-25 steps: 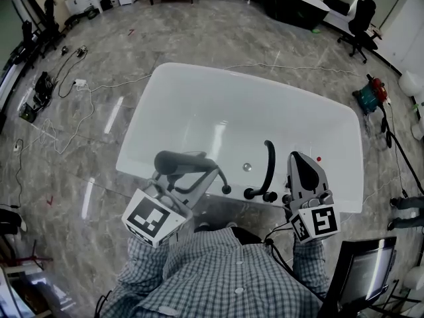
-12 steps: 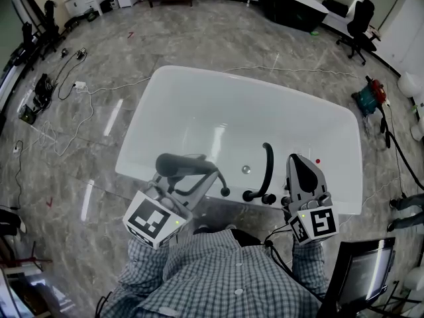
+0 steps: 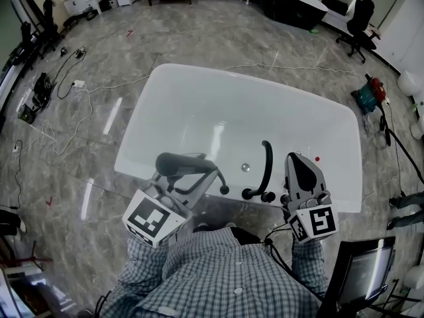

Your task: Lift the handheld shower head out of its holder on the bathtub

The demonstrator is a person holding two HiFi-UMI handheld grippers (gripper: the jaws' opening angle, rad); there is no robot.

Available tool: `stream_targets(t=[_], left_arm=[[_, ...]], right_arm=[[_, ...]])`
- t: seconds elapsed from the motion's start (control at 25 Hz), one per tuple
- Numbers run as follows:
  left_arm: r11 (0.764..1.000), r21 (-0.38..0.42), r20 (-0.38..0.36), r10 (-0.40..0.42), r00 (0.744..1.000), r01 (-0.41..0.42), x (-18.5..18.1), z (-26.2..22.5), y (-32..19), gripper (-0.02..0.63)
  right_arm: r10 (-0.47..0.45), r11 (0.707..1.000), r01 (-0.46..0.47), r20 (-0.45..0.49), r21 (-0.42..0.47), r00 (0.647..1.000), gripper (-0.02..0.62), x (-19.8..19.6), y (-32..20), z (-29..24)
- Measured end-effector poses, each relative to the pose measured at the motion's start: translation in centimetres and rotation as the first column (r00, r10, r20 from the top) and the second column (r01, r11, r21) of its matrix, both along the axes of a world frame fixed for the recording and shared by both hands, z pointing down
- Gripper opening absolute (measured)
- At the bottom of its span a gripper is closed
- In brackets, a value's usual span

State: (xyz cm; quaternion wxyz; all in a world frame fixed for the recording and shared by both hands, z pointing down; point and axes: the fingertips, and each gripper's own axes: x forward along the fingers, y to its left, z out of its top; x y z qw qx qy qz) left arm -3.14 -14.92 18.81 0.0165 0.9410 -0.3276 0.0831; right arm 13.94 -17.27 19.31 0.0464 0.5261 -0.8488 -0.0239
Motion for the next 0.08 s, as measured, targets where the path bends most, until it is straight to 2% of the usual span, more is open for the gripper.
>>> stream_targets(t=[0.08], left_arm=[[1.000, 0.003, -0.004, 0.004, 1.000, -0.004, 0.01, -0.01, -0.08, 0.140]], right_arm=[[-0.008, 1.000, 0.008, -0.005, 0.000, 1.000, 0.015, -0.22, -0.08, 0.01]])
